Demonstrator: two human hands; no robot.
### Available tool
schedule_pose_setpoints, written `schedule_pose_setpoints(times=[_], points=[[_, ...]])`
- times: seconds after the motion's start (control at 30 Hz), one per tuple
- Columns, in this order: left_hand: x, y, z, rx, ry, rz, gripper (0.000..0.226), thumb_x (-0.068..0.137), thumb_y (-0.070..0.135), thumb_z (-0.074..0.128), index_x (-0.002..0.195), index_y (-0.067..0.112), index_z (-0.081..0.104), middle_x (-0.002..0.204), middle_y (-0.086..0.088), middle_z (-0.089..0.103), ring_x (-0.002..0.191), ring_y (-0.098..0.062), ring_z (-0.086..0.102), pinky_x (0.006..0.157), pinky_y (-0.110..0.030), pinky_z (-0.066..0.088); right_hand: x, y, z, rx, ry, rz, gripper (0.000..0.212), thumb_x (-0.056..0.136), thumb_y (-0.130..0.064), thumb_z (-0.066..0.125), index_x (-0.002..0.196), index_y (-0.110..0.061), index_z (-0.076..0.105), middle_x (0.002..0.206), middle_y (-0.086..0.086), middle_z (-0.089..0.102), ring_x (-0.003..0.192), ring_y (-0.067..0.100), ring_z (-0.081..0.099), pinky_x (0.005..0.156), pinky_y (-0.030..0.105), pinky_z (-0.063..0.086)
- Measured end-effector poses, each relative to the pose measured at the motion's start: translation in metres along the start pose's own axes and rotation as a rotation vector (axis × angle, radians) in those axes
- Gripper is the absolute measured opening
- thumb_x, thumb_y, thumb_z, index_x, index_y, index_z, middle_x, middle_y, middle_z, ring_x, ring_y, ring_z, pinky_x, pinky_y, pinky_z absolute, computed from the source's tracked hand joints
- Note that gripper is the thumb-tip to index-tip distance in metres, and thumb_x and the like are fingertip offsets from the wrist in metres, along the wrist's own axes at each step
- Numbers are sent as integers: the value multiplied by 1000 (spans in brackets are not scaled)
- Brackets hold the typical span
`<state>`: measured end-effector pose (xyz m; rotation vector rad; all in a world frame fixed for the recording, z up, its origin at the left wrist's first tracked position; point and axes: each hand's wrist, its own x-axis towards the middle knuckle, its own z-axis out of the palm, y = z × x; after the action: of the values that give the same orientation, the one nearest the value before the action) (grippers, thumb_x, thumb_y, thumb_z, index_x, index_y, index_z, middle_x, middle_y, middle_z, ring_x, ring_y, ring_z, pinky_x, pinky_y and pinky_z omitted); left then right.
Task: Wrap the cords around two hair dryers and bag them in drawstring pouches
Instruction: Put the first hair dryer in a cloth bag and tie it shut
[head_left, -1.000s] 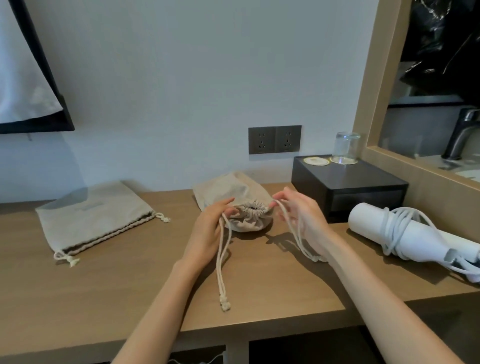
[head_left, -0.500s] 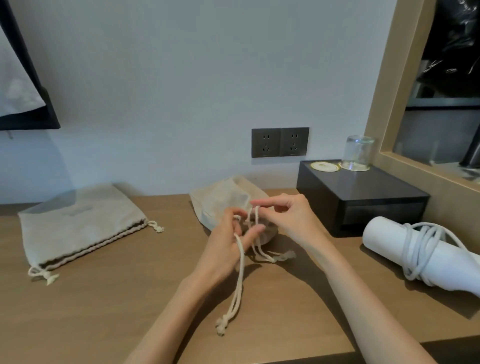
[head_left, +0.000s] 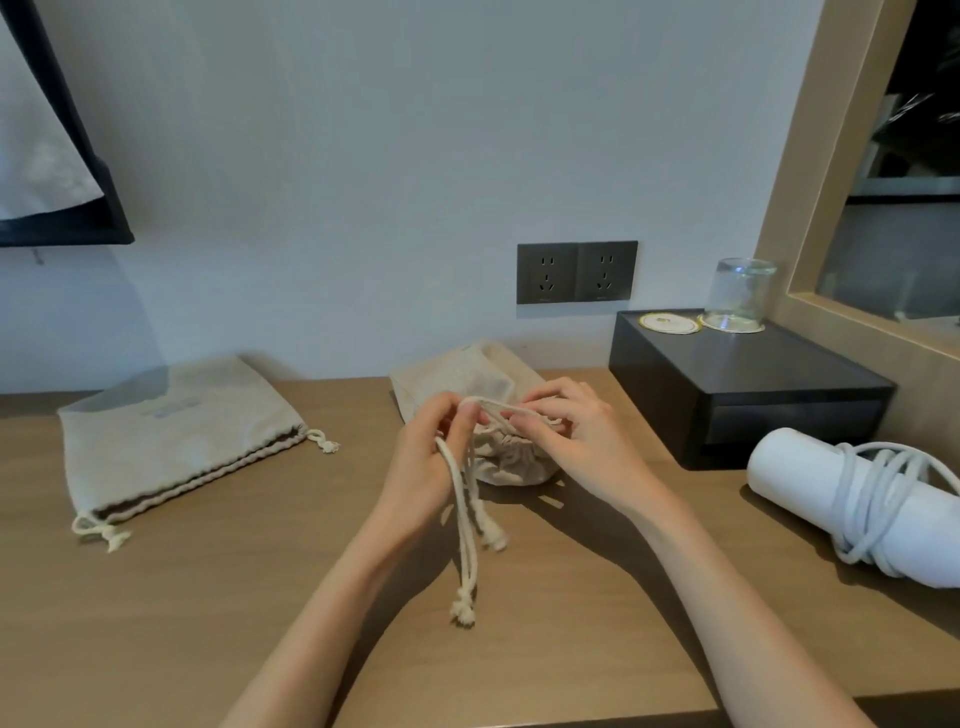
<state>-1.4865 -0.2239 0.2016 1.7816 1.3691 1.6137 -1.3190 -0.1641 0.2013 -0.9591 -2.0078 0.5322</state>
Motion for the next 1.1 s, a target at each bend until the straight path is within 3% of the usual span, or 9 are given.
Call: schedule_pose_setpoints(times=[0.17,0.33,0.43,0.53,0.63,0.73,0.9,1.0,1.1], points=[[19,17,-5,-88,-54,48,26,100,20,42,89,9,62,63,12,51,59,0,44,58,-14,36,-2,-9,-3,141,9,22,19,92,-27,58,83,-18,72,99,-10,61,99,0,51,81,13,41],[39,10,-5,83,106,32,36,103,31,29,95,21,64,87,8,53,82,3,48,72,-7,34,7,-9,-22,1096,351,430,31,102,-19,39,82,-5,58,71,5,64,78,16,62,78,27,50],[29,-1,-5,150,96,-25,47,102,36,27,85,16,66,68,7,54,65,3,51,56,-7,36,11,-4,-27,1432,532,671,25,101,-18,43,84,-6,55,74,8,55,74,18,58,69,27,51],[26,-6,-7,144,58,-113,56,100,43,26,73,16,67,47,12,52,48,1,49,48,-12,34,11,0,-25,1164,542,687,27,100,-20,48,76,-9,53,72,6,46,66,15,47,67,27,44],[32,-2,-7,-256,53,-392,57,102,43,25,78,9,64,38,7,34,33,-6,33,36,-16,27,10,-1,-29,1188,475,587,32,98,-24,49,69,-12,52,66,2,48,63,13,46,67,27,42],[34,2,-8,-484,5,-479,50,103,39,25,88,5,59,40,4,38,33,-7,35,34,-14,29,8,-1,-33,1145,459,479,35,98,-25,49,65,-13,49,63,0,48,68,13,49,76,29,46],[21,8,-12,-238,-341,-232,20,95,24,52,105,17,67,70,2,60,63,-13,55,59,-18,47,5,-9,-34,1086,371,381,26,95,-26,51,89,-10,70,66,4,53,72,16,54,70,22,47],[19,11,-20,-91,-666,-157,44,87,5,63,119,36,63,102,0,64,89,-8,61,81,-21,51,3,-9,-31,770,233,302,28,96,-33,50,110,-22,71,69,22,52,67,28,57,66,15,44],[21,9,-19,24,-443,-158,60,85,-12,46,110,38,67,99,4,58,88,-3,53,84,-9,42,2,-9,-28,553,151,198,28,99,-35,45,115,-32,67,62,3,22,56,13,26,59,22,27]])
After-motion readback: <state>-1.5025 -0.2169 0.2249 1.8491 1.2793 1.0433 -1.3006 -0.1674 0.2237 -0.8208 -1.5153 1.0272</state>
